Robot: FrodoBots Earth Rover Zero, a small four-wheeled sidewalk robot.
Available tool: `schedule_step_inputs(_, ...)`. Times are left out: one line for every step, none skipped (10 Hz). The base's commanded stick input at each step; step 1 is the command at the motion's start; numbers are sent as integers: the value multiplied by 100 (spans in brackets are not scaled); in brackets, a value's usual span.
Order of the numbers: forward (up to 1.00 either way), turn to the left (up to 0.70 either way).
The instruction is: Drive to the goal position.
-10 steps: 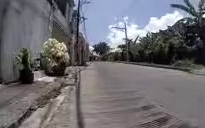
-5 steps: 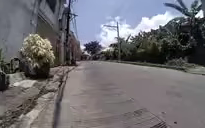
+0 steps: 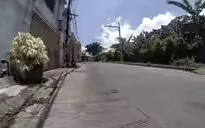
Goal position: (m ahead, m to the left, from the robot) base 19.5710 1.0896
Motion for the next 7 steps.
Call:
schedule_step_inputs(100, 21)
schedule_step_inputs(100, 7)
schedule_step_inputs(100, -4)
schedule_step_inputs(100, -5)
schedule_step_inputs(100, -5)
schedule_step_inputs(100, -5)
schedule_step_inputs(100, -4)
